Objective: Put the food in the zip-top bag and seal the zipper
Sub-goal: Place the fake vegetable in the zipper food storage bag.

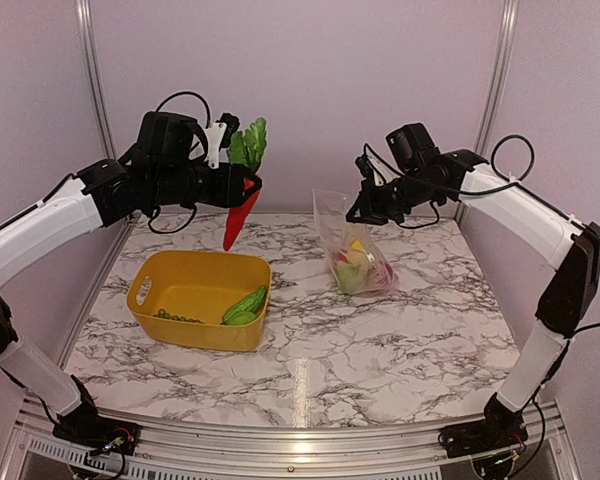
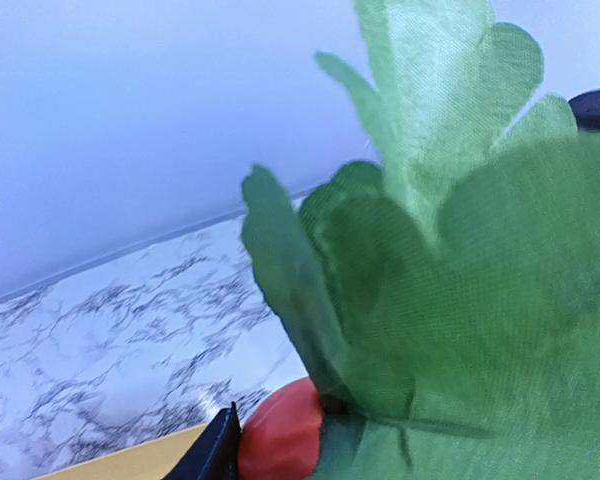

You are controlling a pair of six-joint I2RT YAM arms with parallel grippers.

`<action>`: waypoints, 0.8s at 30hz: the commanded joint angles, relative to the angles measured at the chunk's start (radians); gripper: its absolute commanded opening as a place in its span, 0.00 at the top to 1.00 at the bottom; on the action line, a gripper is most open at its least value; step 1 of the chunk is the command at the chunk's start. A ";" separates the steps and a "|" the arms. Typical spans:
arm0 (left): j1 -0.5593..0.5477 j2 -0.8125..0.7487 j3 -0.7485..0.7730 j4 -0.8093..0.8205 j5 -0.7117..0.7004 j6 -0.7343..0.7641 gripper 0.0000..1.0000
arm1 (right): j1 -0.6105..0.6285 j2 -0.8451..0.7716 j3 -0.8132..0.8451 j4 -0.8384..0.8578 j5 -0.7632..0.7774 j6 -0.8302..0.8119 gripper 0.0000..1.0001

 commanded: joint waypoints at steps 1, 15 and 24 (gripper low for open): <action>-0.044 -0.033 -0.068 0.401 0.110 -0.139 0.67 | 0.017 -0.008 0.045 0.003 0.002 0.023 1.00; -0.126 0.170 -0.044 0.874 0.068 -0.371 0.68 | 0.032 -0.013 0.047 0.013 -0.003 0.045 1.00; -0.164 0.240 -0.106 0.943 -0.186 -0.540 0.70 | 0.032 -0.018 0.068 0.019 0.026 0.050 1.00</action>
